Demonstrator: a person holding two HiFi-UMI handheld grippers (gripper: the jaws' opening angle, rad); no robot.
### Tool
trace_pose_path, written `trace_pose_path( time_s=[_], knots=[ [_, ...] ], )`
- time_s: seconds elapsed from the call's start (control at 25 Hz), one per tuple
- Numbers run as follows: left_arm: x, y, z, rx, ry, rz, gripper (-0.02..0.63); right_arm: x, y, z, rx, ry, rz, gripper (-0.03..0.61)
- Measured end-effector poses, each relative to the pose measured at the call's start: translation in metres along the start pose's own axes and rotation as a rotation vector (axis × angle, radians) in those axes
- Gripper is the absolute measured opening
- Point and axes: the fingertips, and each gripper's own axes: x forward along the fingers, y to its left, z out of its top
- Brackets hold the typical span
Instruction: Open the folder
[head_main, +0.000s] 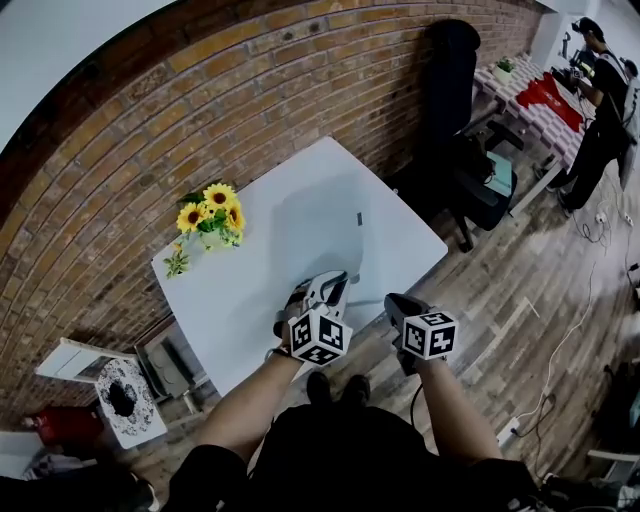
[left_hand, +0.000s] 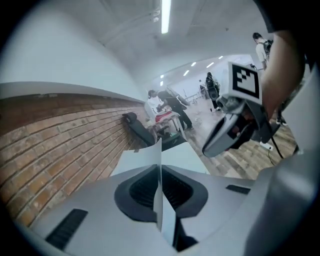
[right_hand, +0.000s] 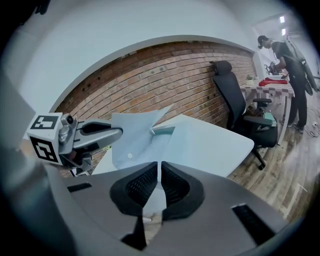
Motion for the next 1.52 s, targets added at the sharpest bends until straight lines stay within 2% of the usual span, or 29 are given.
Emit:
trace_pose_path(
  time_s=[0.12, 0.4, 0.56, 0.76, 0.88, 1.12, 1.52],
  knots=[
    [-0.016, 0.018, 0.003, -0.125, -0.041, 0.03, 0.028, 0.012, 0.003, -0.002, -0.028, 0.033, 0.013, 0.04],
    [-0.053, 0.046, 0.001, -0.33, -0.104, 0.111, 0.026, 0.035, 0.006, -0.016, -0.081, 0.1, 0.006, 0.067],
    [-0.072, 0.058, -0.008, -0.406, -0.128, 0.169, 0.025, 0.046, 0.002, -0.026, -0.094, 0.138, -0.022, 0.081],
    [-0.095, 0.071, -0.04, -0.488, -0.097, 0.252, 0.021, 0.056, -0.001, -0.035, -0.119, 0.185, -0.06, 0.088],
    [-0.109, 0.08, -0.057, -0.539, -0.09, 0.296, 0.021, 0.061, 0.004, -0.043, -0.128, 0.209, -0.044, 0.094],
    [-0.129, 0.095, -0.086, -0.59, -0.051, 0.383, 0.02, 0.064, 0.014, -0.048, -0.171, 0.228, -0.047, 0.098],
    [-0.15, 0.11, -0.135, -0.598, 0.066, 0.484, 0.02, 0.065, 0.011, -0.045, -0.205, 0.221, -0.04, 0.066]
  ],
)
